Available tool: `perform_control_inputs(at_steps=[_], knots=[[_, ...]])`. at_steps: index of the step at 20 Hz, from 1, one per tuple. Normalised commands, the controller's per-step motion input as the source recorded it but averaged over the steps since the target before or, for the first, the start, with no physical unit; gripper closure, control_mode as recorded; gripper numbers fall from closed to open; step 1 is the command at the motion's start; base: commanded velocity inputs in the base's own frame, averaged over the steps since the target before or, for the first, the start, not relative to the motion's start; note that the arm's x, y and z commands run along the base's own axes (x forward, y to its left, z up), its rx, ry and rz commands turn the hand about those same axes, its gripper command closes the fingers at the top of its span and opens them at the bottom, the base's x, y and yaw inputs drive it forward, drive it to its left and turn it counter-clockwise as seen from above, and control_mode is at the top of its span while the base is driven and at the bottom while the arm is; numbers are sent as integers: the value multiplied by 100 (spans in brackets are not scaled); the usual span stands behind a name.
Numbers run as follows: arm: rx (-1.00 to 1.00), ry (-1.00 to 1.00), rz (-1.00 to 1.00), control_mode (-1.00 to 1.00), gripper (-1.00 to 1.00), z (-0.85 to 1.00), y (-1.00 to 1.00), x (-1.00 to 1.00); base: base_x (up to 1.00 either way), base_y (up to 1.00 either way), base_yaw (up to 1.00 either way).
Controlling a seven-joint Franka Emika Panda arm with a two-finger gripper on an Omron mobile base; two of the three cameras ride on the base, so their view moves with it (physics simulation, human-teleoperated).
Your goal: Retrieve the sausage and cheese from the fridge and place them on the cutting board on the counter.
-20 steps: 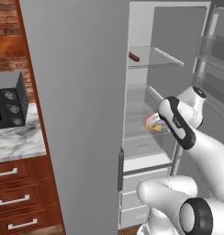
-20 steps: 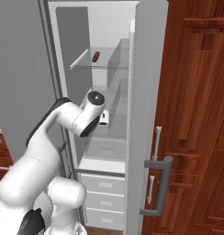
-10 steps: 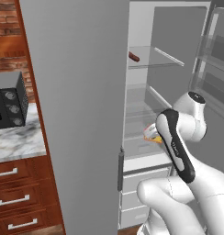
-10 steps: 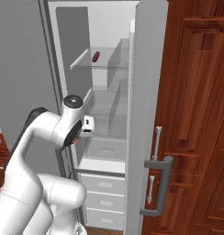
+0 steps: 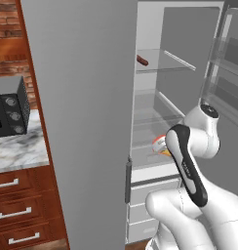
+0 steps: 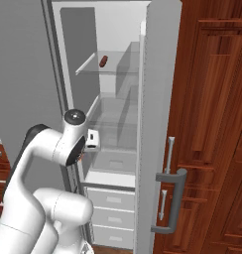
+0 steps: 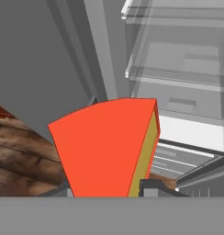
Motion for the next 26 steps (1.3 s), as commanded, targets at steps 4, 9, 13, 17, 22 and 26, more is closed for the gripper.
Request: perform_control_inputs(at_steps=[4, 9, 13, 17, 22, 26], knots=[[0, 0, 0, -100, 100, 0, 0, 0, 0, 0, 0], [0, 0, 0, -100, 100, 0, 0, 0, 0, 0, 0], [4, -5, 2, -100, 100, -6, 0, -42, 0, 0, 0], [0, -8, 10, -100, 100, -15, 24, -75, 0, 0, 0], [-8, 0, 11, -100, 100, -35, 88, -27, 0, 0, 0], [-2, 0, 5, -100, 100, -25, 75, -19, 0, 0, 0]])
